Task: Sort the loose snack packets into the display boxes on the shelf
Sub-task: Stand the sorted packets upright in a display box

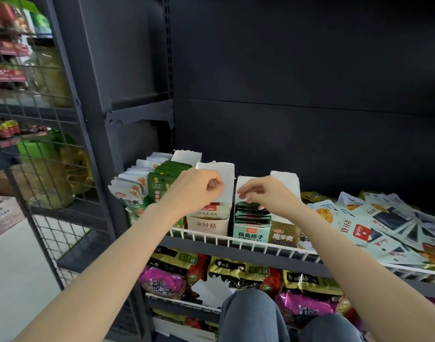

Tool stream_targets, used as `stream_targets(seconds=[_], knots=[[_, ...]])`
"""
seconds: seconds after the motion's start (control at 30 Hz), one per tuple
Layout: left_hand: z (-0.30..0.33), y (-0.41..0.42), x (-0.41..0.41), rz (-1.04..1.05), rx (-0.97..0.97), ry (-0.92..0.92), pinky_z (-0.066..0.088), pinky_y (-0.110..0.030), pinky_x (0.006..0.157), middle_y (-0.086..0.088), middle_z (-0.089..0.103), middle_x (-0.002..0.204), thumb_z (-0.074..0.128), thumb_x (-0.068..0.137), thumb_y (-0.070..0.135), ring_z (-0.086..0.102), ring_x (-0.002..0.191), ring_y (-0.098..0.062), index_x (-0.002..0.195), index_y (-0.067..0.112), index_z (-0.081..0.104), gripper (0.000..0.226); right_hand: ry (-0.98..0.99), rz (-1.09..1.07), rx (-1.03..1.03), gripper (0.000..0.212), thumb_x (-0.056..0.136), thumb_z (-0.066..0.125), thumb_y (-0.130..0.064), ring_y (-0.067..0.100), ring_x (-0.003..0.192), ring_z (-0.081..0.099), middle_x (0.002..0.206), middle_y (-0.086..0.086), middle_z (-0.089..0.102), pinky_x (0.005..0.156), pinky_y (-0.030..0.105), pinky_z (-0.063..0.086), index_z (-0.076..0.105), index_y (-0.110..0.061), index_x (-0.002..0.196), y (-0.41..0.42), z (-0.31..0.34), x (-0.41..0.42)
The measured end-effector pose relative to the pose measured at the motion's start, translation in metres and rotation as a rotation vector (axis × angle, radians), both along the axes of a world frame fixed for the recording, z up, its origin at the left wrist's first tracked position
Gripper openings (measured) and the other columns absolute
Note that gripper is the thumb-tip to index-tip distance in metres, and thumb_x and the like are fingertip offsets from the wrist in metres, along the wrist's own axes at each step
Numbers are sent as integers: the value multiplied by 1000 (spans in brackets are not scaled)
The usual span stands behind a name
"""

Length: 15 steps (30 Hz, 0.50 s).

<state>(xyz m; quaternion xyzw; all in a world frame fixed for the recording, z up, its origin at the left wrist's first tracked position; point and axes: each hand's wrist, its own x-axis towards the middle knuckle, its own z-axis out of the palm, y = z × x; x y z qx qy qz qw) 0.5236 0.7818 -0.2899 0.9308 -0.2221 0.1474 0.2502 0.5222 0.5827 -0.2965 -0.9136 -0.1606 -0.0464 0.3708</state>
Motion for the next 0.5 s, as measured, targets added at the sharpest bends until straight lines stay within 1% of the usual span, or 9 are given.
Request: stream_targets(seconds=[0.07,0.17,0.23,0.33,0.4,0.43,0.5], knots=[[1,-24,2,-34,-67,-12,55,-32,76,10,65,86,54,92,26,63,80,-10,96,23,66,13,-43,-101,96,26,91,49,-4,8,84,65,89,-5,71,60,12,46,69,-20,96,-20,1,-3],[3,-76,2,-104,-136,-27,52,-33,80,8,63,90,51,93,23,59,84,-9,103,23,63,15,-136,-308,167,25,91,50,-5,9,84,64,89,-5,70,65,15,46,70,-19,95,-59,-5,-4],[2,-117,1,-146,-178,-18,51,-31,81,4,63,98,49,94,20,59,89,-10,111,20,60,20,-158,-429,134,22,91,52,-7,10,89,63,95,-3,70,68,16,45,70,-17,99,-88,-15,-5],[-9,-181,6,-224,-222,130,48,-27,89,-3,61,113,47,96,13,58,101,-14,122,13,54,28,-83,-568,8,27,92,53,-10,19,104,60,115,4,65,80,24,44,62,-12,117,-137,-36,-2],[-19,-219,13,-256,-174,250,45,-29,95,-7,56,124,46,96,12,53,114,-19,130,9,47,35,12,-651,-101,41,90,58,-16,28,116,53,127,12,57,90,34,45,50,-10,130,-169,-50,1],[-26,-235,18,-257,-121,290,44,-32,97,-10,53,128,46,95,12,51,119,-22,133,7,43,38,63,-685,-161,53,88,62,-22,31,123,46,133,14,52,97,37,40,43,-10,136,-182,-56,2],[-42,-260,26,-230,7,351,41,-33,93,-14,51,131,45,95,13,49,120,-28,134,4,40,40,169,-725,-255,74,83,68,-33,35,133,31,141,17,41,106,39,30,31,-12,144,-204,-68,4]])
